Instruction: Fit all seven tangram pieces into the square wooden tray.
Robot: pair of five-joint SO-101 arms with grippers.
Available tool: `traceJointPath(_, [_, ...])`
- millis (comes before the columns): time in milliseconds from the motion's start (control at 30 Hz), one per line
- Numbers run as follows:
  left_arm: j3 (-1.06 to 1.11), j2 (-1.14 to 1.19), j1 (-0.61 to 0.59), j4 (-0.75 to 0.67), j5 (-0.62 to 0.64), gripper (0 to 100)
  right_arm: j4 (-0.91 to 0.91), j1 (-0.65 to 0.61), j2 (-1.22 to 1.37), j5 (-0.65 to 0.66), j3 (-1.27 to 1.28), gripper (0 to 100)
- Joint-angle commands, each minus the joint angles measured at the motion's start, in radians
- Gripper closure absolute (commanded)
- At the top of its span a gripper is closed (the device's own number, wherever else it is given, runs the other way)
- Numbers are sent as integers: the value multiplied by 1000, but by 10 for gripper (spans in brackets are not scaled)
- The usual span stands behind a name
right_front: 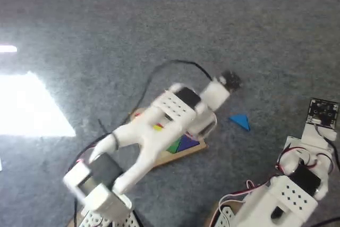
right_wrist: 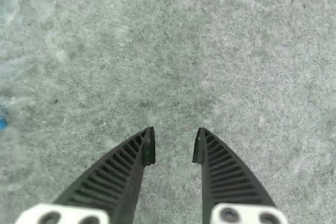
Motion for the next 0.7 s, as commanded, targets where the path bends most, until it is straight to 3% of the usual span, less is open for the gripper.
traceJointPath(0, [-159,-272,-186,144,-6,987,4,-50,5,15,-8,861])
traceJointPath(200, [-191,-488,-740,250,-15,987,74,-200,44,58,-103,861])
traceJointPath(367, [-102,-529,-1204,181,-149,985,170,-295,183,60,-316,861])
traceJointPath(500, [107,-529,-1448,-49,-242,985,265,-369,352,127,-479,861])
traceJointPath(667, [440,-529,-1610,-486,-301,985,371,-484,549,176,-628,861])
